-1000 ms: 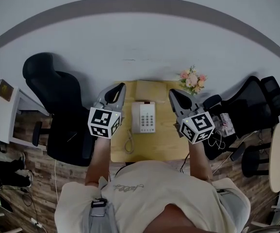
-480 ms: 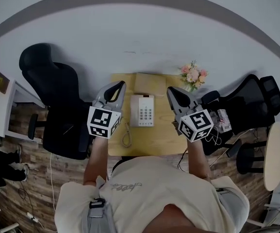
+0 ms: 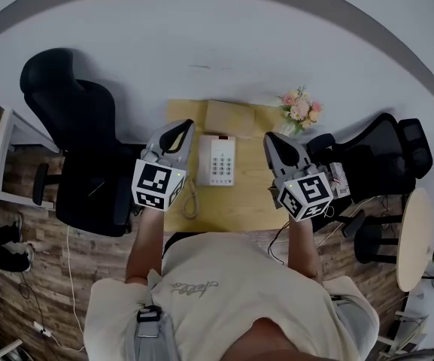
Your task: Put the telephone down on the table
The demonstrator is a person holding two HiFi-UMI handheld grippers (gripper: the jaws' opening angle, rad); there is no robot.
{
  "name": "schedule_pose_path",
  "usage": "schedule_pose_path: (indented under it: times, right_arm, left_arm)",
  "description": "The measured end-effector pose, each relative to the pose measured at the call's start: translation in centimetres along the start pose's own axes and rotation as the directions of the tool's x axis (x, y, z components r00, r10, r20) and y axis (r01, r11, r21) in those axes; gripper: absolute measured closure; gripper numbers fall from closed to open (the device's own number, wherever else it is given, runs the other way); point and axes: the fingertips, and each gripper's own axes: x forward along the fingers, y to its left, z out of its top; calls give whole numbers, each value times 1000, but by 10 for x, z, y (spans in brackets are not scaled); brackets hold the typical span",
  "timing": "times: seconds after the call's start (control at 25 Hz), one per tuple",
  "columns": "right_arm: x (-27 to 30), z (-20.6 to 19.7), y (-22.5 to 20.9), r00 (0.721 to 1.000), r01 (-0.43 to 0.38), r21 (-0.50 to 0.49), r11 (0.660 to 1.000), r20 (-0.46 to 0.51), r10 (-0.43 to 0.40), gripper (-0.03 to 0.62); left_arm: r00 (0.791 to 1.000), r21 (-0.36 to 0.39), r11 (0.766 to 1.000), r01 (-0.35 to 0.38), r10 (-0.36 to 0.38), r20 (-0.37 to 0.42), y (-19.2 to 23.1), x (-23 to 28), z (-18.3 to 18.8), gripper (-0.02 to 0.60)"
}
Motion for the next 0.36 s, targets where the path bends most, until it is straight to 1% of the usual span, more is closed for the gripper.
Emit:
schedule_pose_path:
  times: [0.16, 0.36]
  right_arm:
    - [4, -8, 6, 999, 16, 4, 1000, -30, -16, 592]
    - [18, -23, 13, 997, 42, 17, 999, -70, -40, 592]
  left_arm:
    - [1000, -17, 1000, 27, -27, -6, 4, 0, -7, 563]
    - [998, -39, 998, 53, -54, -28, 19, 2, -24, 563]
